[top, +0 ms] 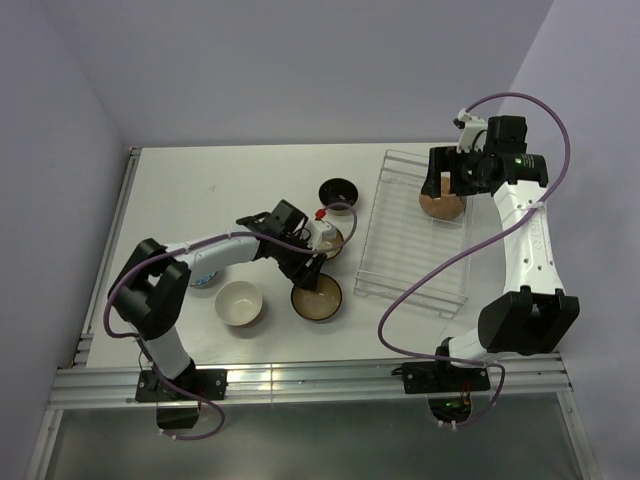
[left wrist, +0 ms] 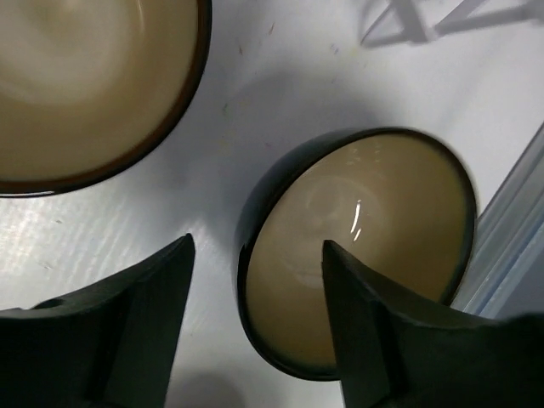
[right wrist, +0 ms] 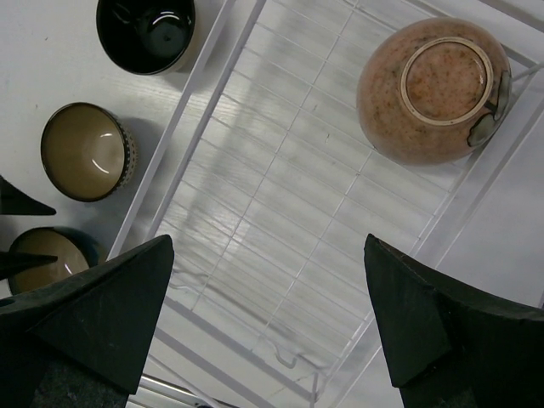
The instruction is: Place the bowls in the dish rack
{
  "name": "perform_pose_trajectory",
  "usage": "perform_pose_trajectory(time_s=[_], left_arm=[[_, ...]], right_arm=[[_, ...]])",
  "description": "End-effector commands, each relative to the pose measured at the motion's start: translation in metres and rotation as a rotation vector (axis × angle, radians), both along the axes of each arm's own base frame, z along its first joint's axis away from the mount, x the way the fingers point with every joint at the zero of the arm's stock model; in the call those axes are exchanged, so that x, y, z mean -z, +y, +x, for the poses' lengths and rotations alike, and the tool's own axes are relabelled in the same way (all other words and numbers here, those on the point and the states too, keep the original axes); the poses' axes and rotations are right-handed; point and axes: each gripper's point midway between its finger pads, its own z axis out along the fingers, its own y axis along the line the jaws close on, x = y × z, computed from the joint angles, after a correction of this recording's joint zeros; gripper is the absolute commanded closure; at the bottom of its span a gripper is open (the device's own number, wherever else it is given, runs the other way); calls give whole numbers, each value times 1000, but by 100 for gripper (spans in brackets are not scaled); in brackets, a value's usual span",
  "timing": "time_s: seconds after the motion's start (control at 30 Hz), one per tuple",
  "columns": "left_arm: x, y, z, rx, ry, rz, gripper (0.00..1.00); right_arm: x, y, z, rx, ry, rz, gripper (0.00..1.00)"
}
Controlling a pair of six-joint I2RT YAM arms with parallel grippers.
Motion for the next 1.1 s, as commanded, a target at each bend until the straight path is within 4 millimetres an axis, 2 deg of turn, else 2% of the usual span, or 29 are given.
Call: perform_pose_trajectory(time_s=[0.0,0.13,0.27,0.33,0.43,0.47,0.57,0.67,0.7,0.77,0.8,0.83,0.87,0.93,0.97,1.03,1.07], left_arm=[[12,1,-1,-13,33,75,35],[19,1,-6,9,52,99,42],[22,-1,-12,26,63,101,59],[22,-2,-17,34,69,103,64],[23,-2,-21,43,76,111,76],[22,-2,-22,37,80,111,85],[13,-4,-25,27,93,94,100],[-7,-11,-24,-30,92,29,100],[-25,-14,-24,-38,68,-21,100],[-45,-21,-23,-64,49,-94,100],[-64,-22,-21,-75,10,-134,100],[-73,-22,-18,-95,-6,-147,100],[-88,-25,-12,-106,-39,-168,100],[-106,-24,1,-156,-92,-165,100],[-126,-27,8,-175,-113,-180,100],[-136,-29,23,-207,-153,-161,100],[-159,-37,32,-212,-190,-196,100]], right_arm=[[-16,-3,-8,3,-59,-17,0],[-15,-4,-10,0,-65,-27,0],[-14,-3,-11,-2,-71,-30,0],[-14,-3,-12,0,-72,-27,0],[-13,-3,-12,2,-73,-25,0],[-13,-2,-12,3,-77,-23,0],[-14,-1,-11,4,-80,-14,0],[-15,1,-10,4,-81,5,0],[-18,3,-10,1,-83,18,0],[-19,6,-10,-6,-83,41,0],[-23,9,-10,-19,-88,63,0],[-24,8,-10,-14,-88,78,0],[-25,7,-10,-12,-88,90,0],[-30,6,-10,-2,-91,124,0],[-31,5,-9,1,-93,135,0],[-39,3,-8,2,-110,161,0],[-41,3,-8,2,-114,170,0]])
